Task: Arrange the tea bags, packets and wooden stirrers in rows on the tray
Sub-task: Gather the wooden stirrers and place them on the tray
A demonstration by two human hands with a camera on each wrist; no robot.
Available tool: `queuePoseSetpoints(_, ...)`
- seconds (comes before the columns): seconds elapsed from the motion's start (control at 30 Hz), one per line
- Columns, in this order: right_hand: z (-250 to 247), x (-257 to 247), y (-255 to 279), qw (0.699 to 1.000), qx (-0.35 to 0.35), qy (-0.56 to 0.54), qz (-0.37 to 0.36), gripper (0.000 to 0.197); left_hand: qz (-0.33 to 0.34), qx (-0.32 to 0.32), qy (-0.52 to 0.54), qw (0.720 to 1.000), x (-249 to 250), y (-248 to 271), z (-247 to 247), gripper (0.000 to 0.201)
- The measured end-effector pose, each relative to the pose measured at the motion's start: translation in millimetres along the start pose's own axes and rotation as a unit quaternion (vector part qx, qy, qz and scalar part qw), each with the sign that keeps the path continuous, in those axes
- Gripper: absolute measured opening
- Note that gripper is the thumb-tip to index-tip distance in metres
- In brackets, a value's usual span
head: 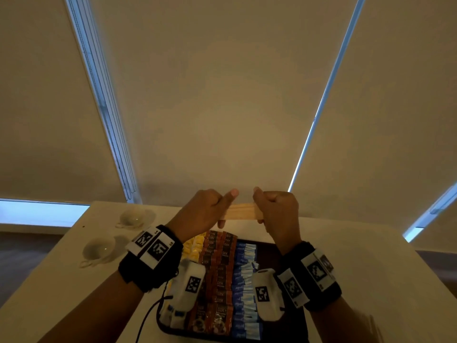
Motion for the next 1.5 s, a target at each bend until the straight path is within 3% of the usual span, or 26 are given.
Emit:
queuePoseSetpoints(0.1,6.3,0.0,7.8,0.997,-0.060,0.044,-0.024,0.050,0.027,0.030,-0.019,0.999,-11.6,-0.9,-4.1,0.062)
queuePoseSetpoints(0.17,15.2,7.9,12.0,0.977,-0.184,0.110,0.001,0.053,0.071,0.035,-0.071,0.994,-11.8,1.8,-6.8,0.062)
queuePoseSetpoints(0.27,27.4,24.3,25.3,0.901,-0.381,0.196,0.064,0.045,0.151,0.014,-0.186,0.971,-7.4,5.7,-3.1,0.065)
queuePoseSetpoints(0.33,37.5,31.3,35.6,0.858,-0.451,0.238,0.058,0.044,0.208,0.016,-0.232,0.950,-2.3,7.1,1.3,0.071)
queuePoseSetpoints(0.4,47.5,32.2,39.2,0.863,-0.446,0.237,0.015,0.044,0.259,0.039,-0.239,0.935,5.7,11.2,3.8,0.074)
queuePoseSetpoints(0.47,49.3,30.8,39.5,0.880,-0.412,0.234,-0.035,0.040,0.239,0.043,-0.161,0.957,3.3,11.0,2.0,0.066)
queuePoseSetpoints(0.53,46.6,31.8,38.8,0.881,-0.392,0.254,-0.078,0.039,0.107,0.026,0.043,0.993,-11.5,6.9,-1.5,0.059)
queuePoseSetpoints(0.6,44.7,31.5,40.0,0.881,-0.377,0.265,-0.109,0.037,-0.024,-0.010,0.228,0.973,-21.5,5.8,5.7,0.051)
queuePoseSetpoints(0.67,46.5,28.9,43.0,0.884,-0.361,0.259,-0.142,0.031,-0.085,-0.002,0.334,0.939,-19.8,7.6,14.0,0.051)
queuePoseSetpoints(0.7,47.3,28.4,45.1,0.888,-0.356,0.250,-0.152,0.028,-0.095,0.019,0.338,0.936,-18.2,8.2,16.0,0.052)
queuePoseSetpoints(0.77,45.9,31.9,45.8,0.894,-0.352,0.236,-0.148,0.023,-0.081,0.051,0.246,0.964,-16.4,8.2,14.0,0.054)
queuePoseSetpoints(0.83,41.5,38.3,44.3,0.891,-0.350,0.252,-0.139,0.024,-0.064,0.020,0.115,0.991,-20.3,9.6,17.1,0.051)
queuePoseSetpoints(0.9,39.4,43.4,45.4,0.879,-0.345,0.292,-0.153,0.025,-0.061,-0.020,0.041,0.997,-30.4,11.1,22.6,0.053)
queuePoseSetpoints(1.0,38.9,49.5,53.2,0.884,-0.333,0.292,-0.147,0.028,-0.024,-0.008,-0.032,0.999,-40.5,7.9,25.4,0.058)
queuePoseSetpoints(1.07,38.7,55.4,62.6,0.904,-0.345,0.234,-0.097,0.021,-0.014,-0.035,-0.046,0.998,-48.1,8.9,34.1,0.058)
queuePoseSetpoints(1.17,41.6,78.8,86.7,0.905,-0.397,0.155,0.016,0.040,0.012,-0.106,-0.080,0.991,-58.5,18.7,52.5,0.056)
queuePoseSetpoints(1.3,50.0,113.3,112.2,0.904,-0.399,0.138,0.060,0.050,0.049,-0.198,-0.113,0.972,-68.7,36.5,88.0,0.052)
queuePoseSetpoints(1.4,51.5,137.7,129.6,0.902,-0.379,0.155,0.137,0.056,0.009,-0.229,-0.080,0.970,-90.2,47.3,109.1,0.052)
queuePoseSetpoints(1.5,40.2,161.1,140.3,0.893,-0.351,0.203,0.197,0.045,-0.047,-0.236,-0.021,0.970,-109.5,59.1,118.6,0.037)
Point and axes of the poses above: each hand's wrist, its own y-axis away from the middle knuckle, its own z-axis out of the palm, x = y × z, the point moved 7 cm from there along -y, towards the middle knuckle, and after that the axes turned 11 degrees about x, right-handed, at the moved point
